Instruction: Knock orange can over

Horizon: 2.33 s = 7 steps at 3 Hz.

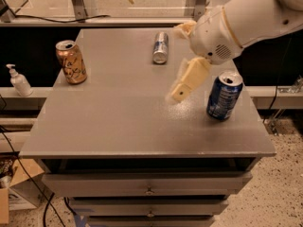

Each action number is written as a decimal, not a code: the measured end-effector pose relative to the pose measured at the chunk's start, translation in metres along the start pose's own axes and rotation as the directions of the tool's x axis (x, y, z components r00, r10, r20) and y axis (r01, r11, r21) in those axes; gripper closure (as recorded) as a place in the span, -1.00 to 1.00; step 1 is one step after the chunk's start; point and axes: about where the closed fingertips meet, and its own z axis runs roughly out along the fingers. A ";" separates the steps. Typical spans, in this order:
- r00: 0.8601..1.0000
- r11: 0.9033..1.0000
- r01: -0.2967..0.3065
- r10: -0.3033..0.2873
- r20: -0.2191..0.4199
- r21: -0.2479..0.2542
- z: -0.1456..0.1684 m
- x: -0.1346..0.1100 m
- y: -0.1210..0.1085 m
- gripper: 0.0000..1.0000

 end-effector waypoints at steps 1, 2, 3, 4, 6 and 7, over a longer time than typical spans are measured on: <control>0.997 1.000 -0.016 0.017 0.072 -0.013 0.052 -0.018 -0.016 -1.00; 0.993 0.999 -0.028 0.032 0.117 -0.038 0.100 -0.036 -0.034 -1.00; 0.986 0.997 -0.037 0.049 0.160 -0.074 0.146 -0.055 -0.051 -1.00; 0.979 0.992 -0.019 0.043 0.197 -0.125 0.186 -0.078 -0.061 -1.00; 0.971 0.989 0.011 0.025 0.237 -0.150 0.236 -0.118 -0.074 -1.00; 0.964 0.989 0.013 0.026 0.265 -0.144 0.255 -0.130 -0.080 -1.00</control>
Offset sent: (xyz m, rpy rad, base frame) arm 0.0933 0.1475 -0.0554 0.1775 0.0635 0.0539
